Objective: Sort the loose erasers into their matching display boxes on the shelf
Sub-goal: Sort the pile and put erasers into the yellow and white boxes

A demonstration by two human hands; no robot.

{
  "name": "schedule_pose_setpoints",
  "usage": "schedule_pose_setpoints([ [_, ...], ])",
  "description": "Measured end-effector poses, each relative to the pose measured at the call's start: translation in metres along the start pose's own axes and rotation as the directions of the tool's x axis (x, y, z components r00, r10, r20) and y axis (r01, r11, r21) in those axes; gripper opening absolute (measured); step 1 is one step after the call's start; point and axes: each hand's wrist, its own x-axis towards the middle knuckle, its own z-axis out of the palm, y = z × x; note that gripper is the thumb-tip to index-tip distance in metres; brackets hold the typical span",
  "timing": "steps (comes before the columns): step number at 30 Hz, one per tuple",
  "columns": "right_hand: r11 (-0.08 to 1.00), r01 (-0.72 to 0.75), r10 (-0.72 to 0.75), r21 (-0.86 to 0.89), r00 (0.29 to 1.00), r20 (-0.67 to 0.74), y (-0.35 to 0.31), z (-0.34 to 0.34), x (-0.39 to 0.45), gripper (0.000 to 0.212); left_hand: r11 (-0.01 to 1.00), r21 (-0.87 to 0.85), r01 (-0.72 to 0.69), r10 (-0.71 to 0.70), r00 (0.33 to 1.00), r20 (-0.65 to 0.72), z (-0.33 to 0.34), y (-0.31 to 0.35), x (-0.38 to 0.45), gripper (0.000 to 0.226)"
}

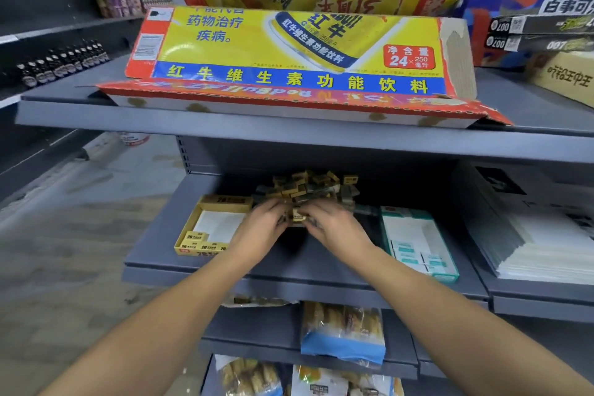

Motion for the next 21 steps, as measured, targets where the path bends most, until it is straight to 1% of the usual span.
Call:
schedule_pose_setpoints([
  [3, 0.997, 0.013, -0.011, 0.070, 0.999, -0.030, -0.017, 0.017, 0.016, 0.023, 0.997, 0.019, 0.073, -0.072, 0.997, -0.042, -0.016, -0.016, -0.014, 0.039],
  [5, 0.992, 0.010, -0.007, 0.127, 1.000, -0.025, -0.031, 0.032, 0.027, 0.020, 0.985, 0.054, 0.164, -0.158, 0.982, -0.099, -0.028, -0.029, -0.029, 0.039],
  [7, 0.984, -0.016, 0.014, 0.180, 1.000, 0.012, -0.044, 0.046, 0.038, 0.020, 0.958, 0.091, 0.270, -0.257, 0.957, -0.133, -0.039, -0.043, -0.045, 0.037],
  [10, 0.969, -0.040, 0.015, 0.243, 0.995, 0.103, -0.063, 0.066, 0.052, 0.022, 0.912, 0.133, 0.388, -0.369, 0.918, -0.146, -0.054, -0.068, -0.070, 0.043],
  [13, 0.954, -0.092, 0.030, 0.284, 0.976, 0.216, -0.080, 0.083, 0.063, 0.022, 0.884, 0.176, 0.432, -0.407, 0.899, -0.165, -0.066, -0.089, -0.090, 0.047],
  [15, 0.951, -0.114, 0.035, 0.286, 0.963, 0.268, -0.086, 0.094, 0.068, 0.019, 0.877, 0.170, 0.449, -0.419, 0.889, -0.186, -0.072, -0.096, -0.101, 0.044],
  [21, 0.960, -0.145, 0.062, 0.238, 0.944, 0.323, -0.091, 0.108, 0.077, 0.015, 0.864, 0.150, 0.480, -0.450, 0.872, -0.194, -0.076, -0.111, -0.112, 0.044],
])
